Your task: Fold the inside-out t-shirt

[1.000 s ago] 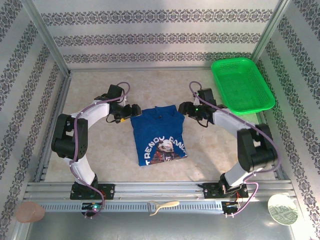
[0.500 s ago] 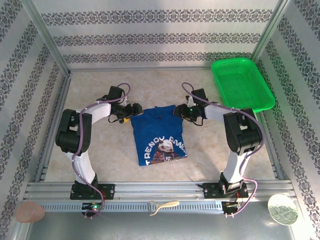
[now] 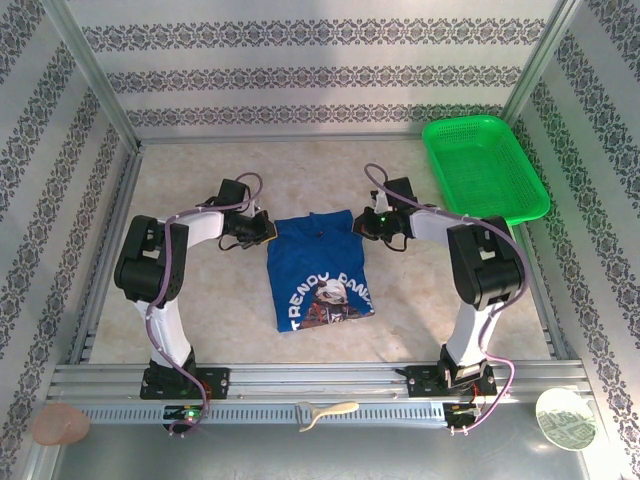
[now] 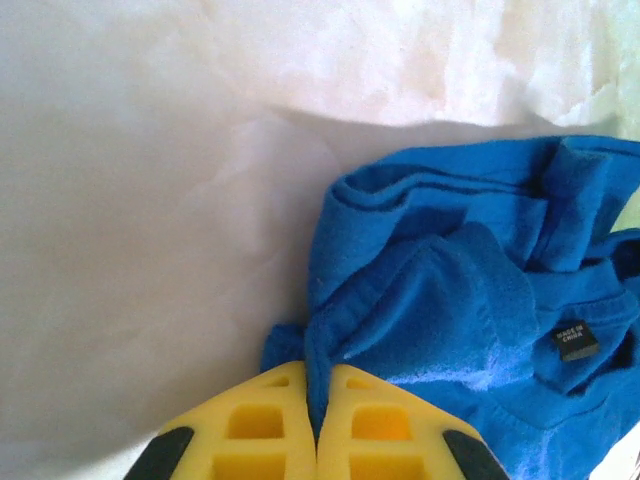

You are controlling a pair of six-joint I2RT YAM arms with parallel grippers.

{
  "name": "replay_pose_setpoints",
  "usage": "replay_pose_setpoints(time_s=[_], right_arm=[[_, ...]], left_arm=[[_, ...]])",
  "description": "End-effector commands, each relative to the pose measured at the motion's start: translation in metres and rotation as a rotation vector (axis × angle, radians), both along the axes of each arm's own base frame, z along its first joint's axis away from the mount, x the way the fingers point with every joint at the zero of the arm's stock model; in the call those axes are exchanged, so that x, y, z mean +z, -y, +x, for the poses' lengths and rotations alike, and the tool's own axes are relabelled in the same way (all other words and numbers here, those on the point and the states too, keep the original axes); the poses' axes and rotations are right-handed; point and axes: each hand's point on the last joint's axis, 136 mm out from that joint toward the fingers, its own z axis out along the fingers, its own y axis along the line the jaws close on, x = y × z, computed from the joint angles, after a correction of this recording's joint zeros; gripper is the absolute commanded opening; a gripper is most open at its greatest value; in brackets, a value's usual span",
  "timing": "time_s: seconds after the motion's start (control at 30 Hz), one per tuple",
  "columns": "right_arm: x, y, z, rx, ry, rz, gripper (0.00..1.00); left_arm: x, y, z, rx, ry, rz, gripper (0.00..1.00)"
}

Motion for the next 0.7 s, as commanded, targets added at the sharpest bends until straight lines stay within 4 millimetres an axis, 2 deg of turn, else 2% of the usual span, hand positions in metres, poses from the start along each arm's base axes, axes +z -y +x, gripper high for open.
replay_pose_setpoints(time_s=[0.0, 0.13, 0.23, 0.33, 0.5, 0.67], right_arm=[[0.053, -0.009, 0.002, 0.050, 0.127, 0.119, 0.00], [0.082, -0.017, 0.004, 0.093, 0.201, 0.195, 0.00], [0.092, -0.019, 0.011, 0.094, 0.229, 0.230, 0.00], [0.093, -0.017, 0.021, 0.069, 0.236, 0.253, 0.00], [0.078, -0.010, 0.046, 0.022, 0.219, 0.284, 0.00], [0.038, -0.008, 0.077, -0.016, 0.170, 0.286, 0.00]], left_arm=[[0.042, -0.004, 0.016, 0.024, 0.155, -0.033, 0.00], [0.066, -0.012, 0.022, 0.062, 0.229, -0.061, 0.00], [0.075, -0.019, 0.026, 0.088, 0.256, -0.075, 0.00], [0.080, -0.024, 0.033, 0.104, 0.268, -0.083, 0.00], [0.065, -0.034, 0.047, 0.122, 0.249, -0.078, 0.00], [0.042, -0.045, 0.072, 0.161, 0.256, -0.089, 0.00]])
